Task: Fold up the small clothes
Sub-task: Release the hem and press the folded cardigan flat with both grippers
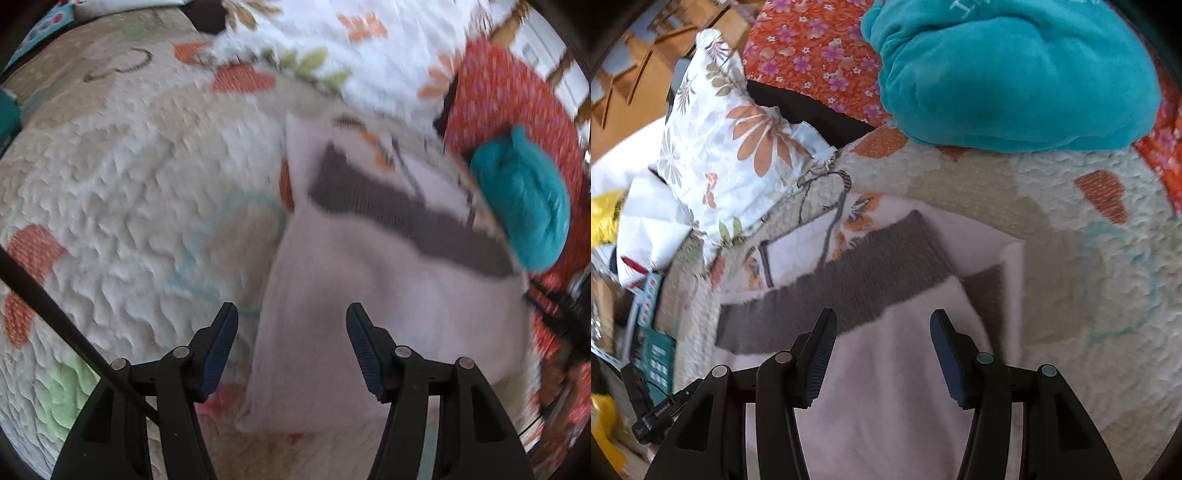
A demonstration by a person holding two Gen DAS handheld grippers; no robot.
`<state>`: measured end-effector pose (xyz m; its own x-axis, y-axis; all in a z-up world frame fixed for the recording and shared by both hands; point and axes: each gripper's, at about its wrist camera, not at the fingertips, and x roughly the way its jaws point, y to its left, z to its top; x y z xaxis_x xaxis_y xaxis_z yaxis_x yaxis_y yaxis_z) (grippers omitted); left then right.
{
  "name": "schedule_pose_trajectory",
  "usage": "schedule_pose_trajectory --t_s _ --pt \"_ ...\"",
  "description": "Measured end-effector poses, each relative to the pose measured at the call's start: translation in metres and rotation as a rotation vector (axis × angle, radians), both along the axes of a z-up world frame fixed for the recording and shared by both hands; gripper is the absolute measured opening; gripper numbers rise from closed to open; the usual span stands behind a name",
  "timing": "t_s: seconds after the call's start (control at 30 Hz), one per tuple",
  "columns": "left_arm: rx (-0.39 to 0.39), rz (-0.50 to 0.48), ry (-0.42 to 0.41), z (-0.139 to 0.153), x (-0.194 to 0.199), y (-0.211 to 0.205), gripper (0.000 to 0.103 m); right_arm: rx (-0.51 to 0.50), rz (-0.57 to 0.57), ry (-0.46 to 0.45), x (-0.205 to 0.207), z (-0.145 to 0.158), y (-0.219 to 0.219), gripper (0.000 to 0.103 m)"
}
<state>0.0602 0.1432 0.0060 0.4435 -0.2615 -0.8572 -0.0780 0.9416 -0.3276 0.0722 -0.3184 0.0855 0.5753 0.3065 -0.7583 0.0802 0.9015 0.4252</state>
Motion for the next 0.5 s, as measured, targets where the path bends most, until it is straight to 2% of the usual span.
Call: schedule_pose_trajectory --t_s 0.03,0.07,0.23,0.33,0.5 --pt "0.021 -0.018 0.014 -0.006 0.0 -0.003 0.018 -0.018 -0.002 -0.001 -0.003 0.002 -0.003 0.057" --pt "0.033 -0.022 0.021 -0.008 0.0 -0.003 0.008 -0.032 -0.006 -0.001 -0.007 0.003 -0.006 0.057" --pt "0.065 0.049 0.002 -0.003 -0.007 0.011 0.008 -0.048 -0.055 -0.006 -0.023 0.011 -0.03 0.057" --pt "0.063 0.061 0.003 -0.004 -0.008 0.013 0.008 -0.073 -0.063 -0.008 -0.03 0.014 -0.04 0.057" --pt "0.11 0.055 -0.001 -0.002 -0.008 0.005 0.009 -0.096 -0.056 0.017 -0.036 0.01 -0.045 0.057"
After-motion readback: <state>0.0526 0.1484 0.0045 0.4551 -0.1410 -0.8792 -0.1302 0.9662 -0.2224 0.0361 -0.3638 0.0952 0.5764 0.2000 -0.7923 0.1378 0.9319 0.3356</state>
